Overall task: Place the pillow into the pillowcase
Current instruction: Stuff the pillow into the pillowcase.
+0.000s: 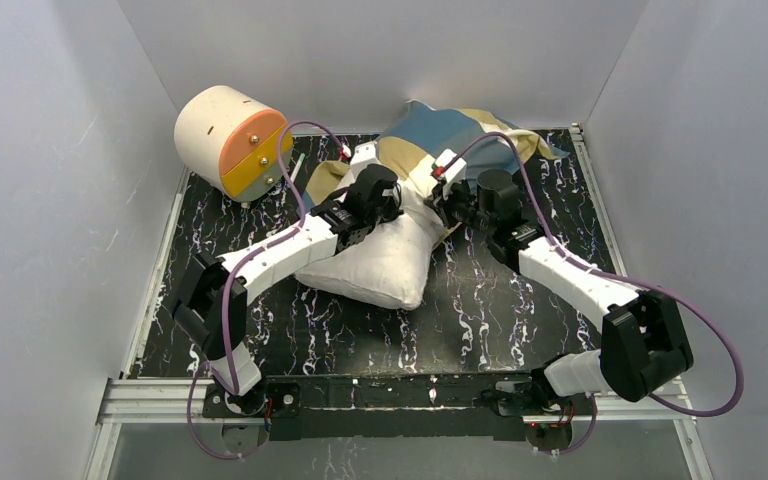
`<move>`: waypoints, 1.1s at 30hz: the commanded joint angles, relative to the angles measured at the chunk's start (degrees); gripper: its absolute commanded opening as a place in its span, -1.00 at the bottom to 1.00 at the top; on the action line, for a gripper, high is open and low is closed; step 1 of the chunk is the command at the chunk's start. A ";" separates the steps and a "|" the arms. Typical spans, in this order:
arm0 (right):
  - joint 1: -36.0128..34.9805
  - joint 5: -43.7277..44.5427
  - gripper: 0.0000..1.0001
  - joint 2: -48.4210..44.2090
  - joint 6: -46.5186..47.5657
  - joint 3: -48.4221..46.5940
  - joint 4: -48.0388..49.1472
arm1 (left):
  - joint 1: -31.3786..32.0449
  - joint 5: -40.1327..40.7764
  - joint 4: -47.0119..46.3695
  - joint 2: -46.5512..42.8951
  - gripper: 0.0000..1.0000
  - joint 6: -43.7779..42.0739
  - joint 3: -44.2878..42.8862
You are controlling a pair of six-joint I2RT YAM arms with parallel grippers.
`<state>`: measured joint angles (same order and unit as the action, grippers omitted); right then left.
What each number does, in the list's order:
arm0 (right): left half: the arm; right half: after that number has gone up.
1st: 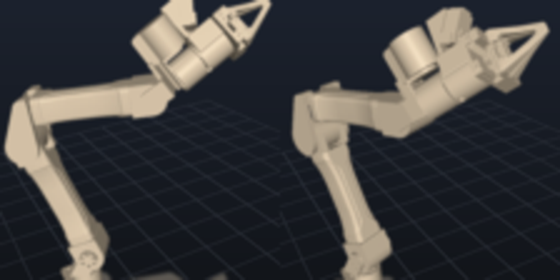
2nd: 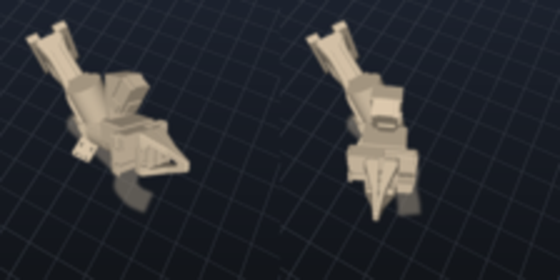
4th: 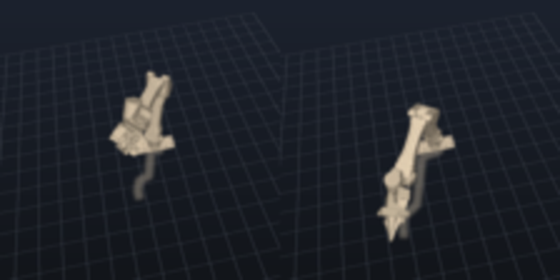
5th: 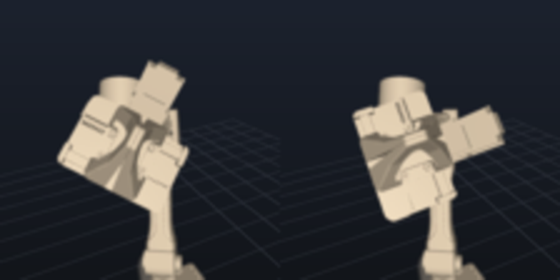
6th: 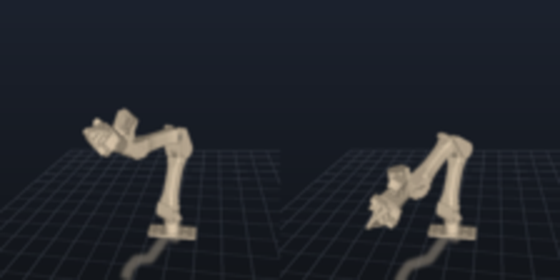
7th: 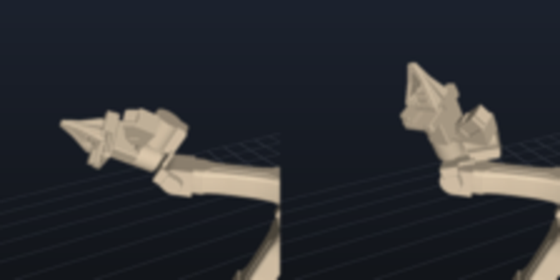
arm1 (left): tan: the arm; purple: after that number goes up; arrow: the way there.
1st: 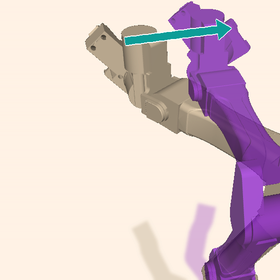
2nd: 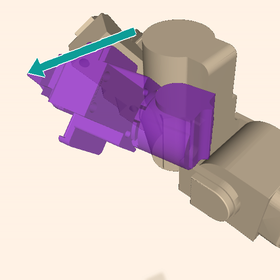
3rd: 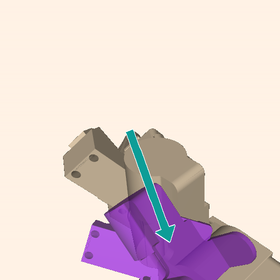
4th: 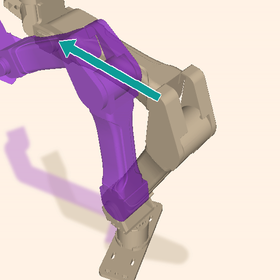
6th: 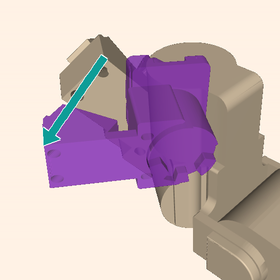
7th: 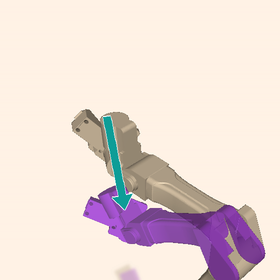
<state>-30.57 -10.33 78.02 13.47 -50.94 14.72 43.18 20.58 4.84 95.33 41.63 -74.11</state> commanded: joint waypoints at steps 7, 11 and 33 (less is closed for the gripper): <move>-2.60 -33.10 -0.97 -1.16 0.86 -2.02 -11.51 | -0.99 14.42 -4.43 -1.55 -1.00 11.99 1.34; -2.85 -33.09 -0.97 -1.02 2.91 -0.70 -16.04 | -0.95 15.42 -4.53 -1.95 -1.00 13.85 2.34; -4.28 19.59 0.05 10.88 -29.01 -44.48 -45.42 | -15.19 -6.12 4.44 -12.59 0.51 -3.15 3.46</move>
<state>-33.87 -1.32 81.14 -14.28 -88.09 -19.44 31.81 18.06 10.63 78.96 39.33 -71.42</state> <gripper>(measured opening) 0.514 0.726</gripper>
